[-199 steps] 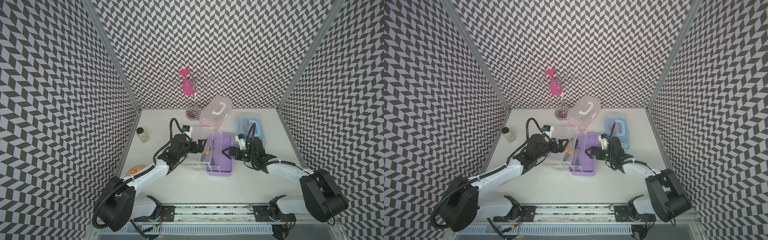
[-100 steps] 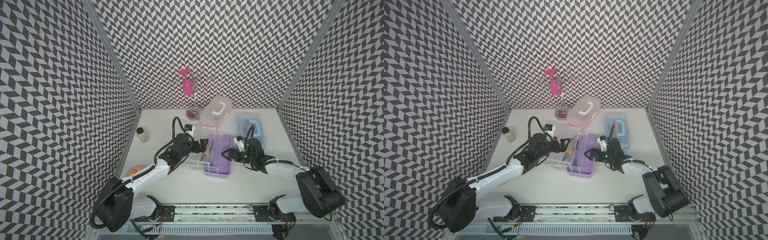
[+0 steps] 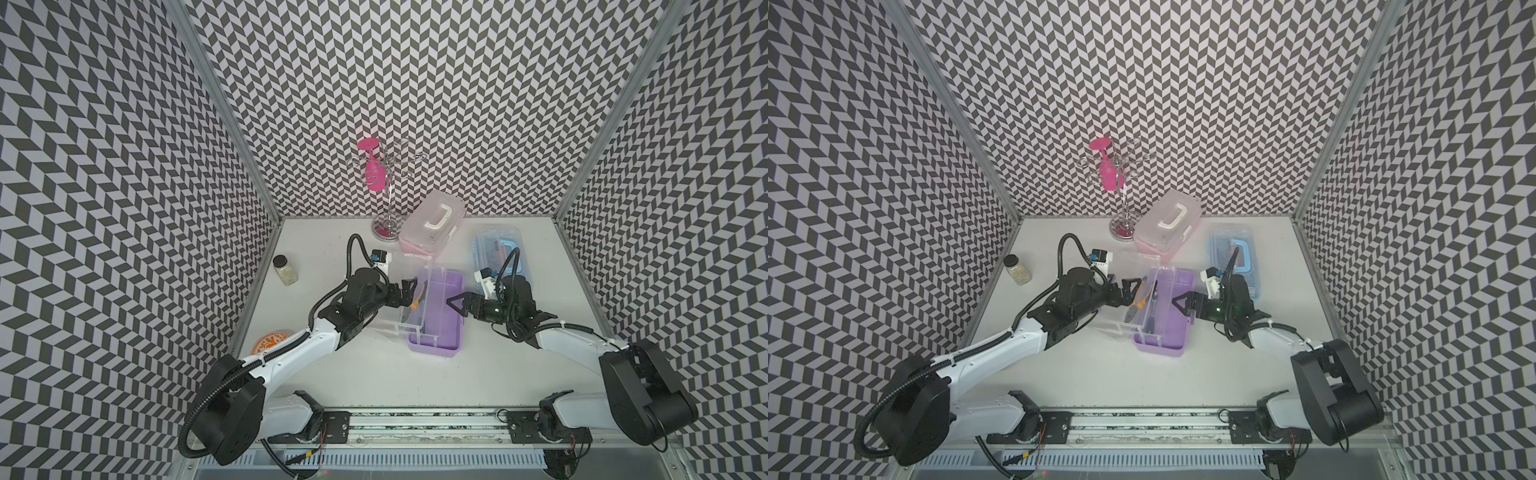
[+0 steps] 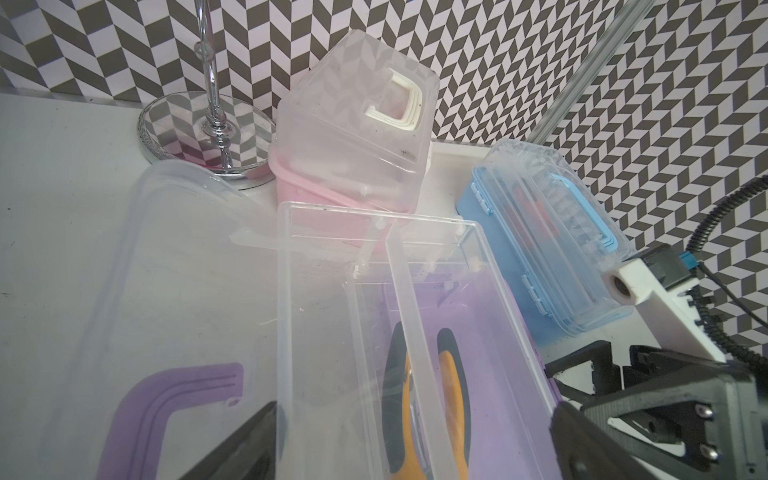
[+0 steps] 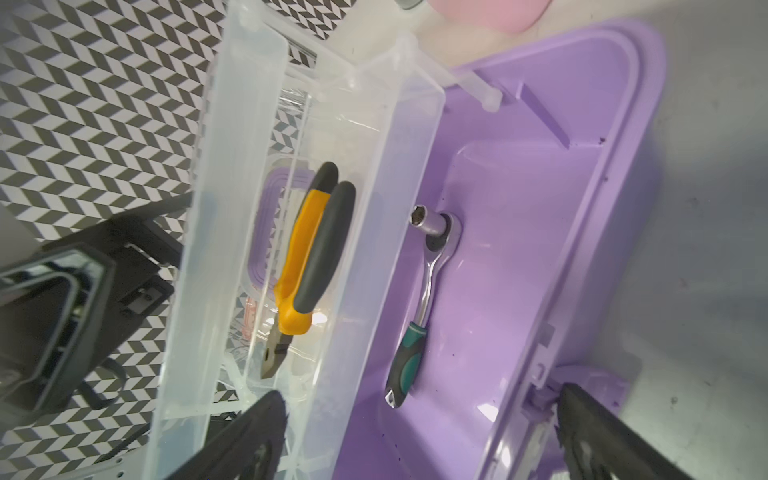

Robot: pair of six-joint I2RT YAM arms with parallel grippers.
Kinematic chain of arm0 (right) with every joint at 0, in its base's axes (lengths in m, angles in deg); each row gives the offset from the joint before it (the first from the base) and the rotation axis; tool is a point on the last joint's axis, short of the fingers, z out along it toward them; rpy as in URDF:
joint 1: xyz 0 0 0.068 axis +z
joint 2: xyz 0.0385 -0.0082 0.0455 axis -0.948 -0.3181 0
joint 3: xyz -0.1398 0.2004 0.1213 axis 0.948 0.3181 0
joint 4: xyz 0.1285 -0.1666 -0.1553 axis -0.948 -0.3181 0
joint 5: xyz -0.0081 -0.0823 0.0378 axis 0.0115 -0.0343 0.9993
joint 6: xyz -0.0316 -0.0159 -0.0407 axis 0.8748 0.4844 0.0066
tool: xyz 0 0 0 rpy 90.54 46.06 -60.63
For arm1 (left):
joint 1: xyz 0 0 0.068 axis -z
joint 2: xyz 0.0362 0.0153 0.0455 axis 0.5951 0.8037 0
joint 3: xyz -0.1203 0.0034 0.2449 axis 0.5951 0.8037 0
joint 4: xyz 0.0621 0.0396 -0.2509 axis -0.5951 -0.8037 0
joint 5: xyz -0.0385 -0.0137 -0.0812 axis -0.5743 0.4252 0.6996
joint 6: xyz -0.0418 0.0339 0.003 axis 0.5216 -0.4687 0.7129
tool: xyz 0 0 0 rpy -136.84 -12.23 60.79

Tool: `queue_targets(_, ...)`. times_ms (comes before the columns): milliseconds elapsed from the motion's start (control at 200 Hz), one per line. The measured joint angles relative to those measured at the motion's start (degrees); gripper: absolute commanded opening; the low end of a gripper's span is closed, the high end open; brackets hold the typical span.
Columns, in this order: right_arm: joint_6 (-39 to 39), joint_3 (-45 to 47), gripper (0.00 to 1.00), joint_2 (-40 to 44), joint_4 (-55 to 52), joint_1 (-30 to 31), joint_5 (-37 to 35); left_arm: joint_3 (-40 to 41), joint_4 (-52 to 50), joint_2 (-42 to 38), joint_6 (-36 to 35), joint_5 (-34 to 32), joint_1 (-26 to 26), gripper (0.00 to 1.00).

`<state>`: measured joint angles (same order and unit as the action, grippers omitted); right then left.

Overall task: Close toolboxes
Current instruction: Close the toolbox lid.

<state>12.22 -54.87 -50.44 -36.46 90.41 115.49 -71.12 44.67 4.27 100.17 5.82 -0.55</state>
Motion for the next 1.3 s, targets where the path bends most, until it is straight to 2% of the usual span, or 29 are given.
queue_targets(361, 0.3, -0.7, 0.99, -3.3, 2.9, 0.2, 0.9, -0.8, -1.1, 0.0, 0.0, -0.1, 0.5, 0.99)
queue_targets(646, 1.4, -2.6, 1.0, -5.5, 1.0, 1.8, -1.8, -2.9, -3.4, 1.3, -1.0, -1.4, 1.9, 0.99)
queue_targets(952, 3.0, -6.0, 0.96, -5.9, -4.4, 3.6, -7.1, -5.6, -7.1, 2.7, -3.3, -4.4, 3.6, 0.99)
queue_targets(1302, 3.3, -7.1, 0.96, -7.4, -4.2, 4.1, -8.2, -6.6, -9.9, 3.1, -7.9, -11.1, 6.0, 0.99)
